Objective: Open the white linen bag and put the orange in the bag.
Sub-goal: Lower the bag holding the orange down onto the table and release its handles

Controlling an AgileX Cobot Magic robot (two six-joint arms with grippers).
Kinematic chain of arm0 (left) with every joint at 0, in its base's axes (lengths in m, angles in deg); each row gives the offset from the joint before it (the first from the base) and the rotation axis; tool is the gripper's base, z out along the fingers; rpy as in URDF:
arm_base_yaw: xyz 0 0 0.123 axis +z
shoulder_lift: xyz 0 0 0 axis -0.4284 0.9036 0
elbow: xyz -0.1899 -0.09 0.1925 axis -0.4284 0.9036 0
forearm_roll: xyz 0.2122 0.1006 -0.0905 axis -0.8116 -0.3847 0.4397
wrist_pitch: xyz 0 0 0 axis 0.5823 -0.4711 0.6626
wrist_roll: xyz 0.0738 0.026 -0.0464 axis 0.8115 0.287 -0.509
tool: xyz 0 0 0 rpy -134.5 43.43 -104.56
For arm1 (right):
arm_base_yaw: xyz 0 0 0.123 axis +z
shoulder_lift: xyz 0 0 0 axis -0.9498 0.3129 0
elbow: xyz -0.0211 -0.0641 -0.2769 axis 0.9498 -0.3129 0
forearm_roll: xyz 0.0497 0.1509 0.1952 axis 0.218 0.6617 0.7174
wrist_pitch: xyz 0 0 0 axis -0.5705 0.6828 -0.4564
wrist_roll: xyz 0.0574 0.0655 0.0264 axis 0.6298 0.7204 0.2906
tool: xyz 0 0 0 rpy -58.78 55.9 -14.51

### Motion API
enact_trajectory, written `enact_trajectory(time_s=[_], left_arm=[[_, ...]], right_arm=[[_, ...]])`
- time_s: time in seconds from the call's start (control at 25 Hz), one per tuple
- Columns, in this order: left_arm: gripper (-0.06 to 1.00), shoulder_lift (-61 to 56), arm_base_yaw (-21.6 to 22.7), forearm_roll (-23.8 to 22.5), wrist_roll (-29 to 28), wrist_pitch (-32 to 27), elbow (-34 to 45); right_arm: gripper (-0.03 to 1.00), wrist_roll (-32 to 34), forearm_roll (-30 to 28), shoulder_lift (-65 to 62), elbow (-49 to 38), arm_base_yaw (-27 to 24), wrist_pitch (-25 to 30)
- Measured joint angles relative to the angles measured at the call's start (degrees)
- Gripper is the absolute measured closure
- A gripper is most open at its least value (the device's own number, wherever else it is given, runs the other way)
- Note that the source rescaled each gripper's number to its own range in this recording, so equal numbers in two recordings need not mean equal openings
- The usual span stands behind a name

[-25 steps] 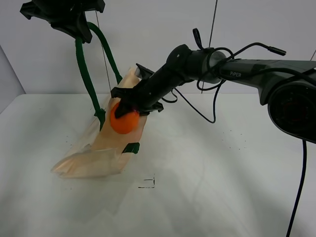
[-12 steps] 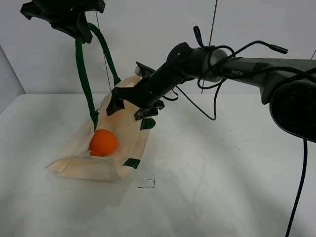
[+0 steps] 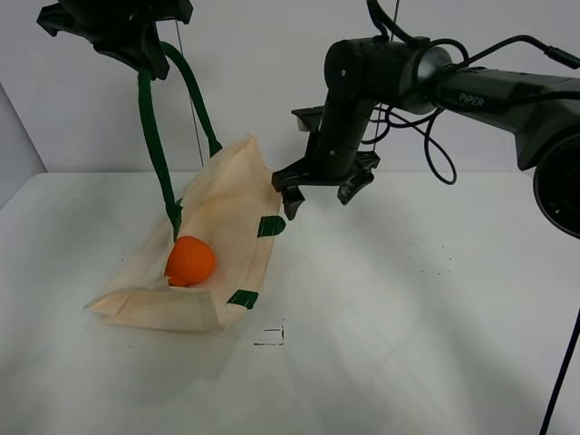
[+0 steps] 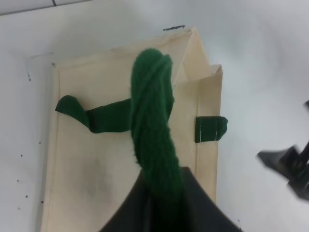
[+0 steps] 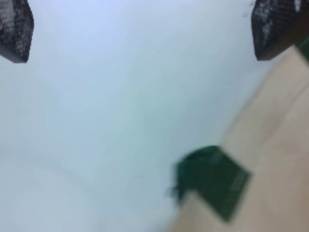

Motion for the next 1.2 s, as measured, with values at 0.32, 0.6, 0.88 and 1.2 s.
enact_trajectory(time_s=[0.32, 0.6, 0.88, 1.2], left_arm=[[0.94, 0.0, 0.0, 0.4, 0.0, 0.0, 0.0], [0.94, 0.0, 0.0, 0.7, 0.0, 0.0, 0.0], [0.94, 0.0, 0.0, 0.8, 0.0, 0.0, 0.0], [0.94, 0.0, 0.0, 0.9, 0.0, 0.0, 0.0]], right_arm=[[-0.03, -1.2, -1.7, 0.0, 0.1, -11.9, 2.6], [-0.03, -1.2, -3.0, 0.0, 0.1, -23.8, 4.2], [-0.03, -2.2, -3.1, -1.0, 0.1, -25.8, 4.4], [-0.03, -2.8, -3.0, -14.0, -10.9, -25.7, 4.2]])
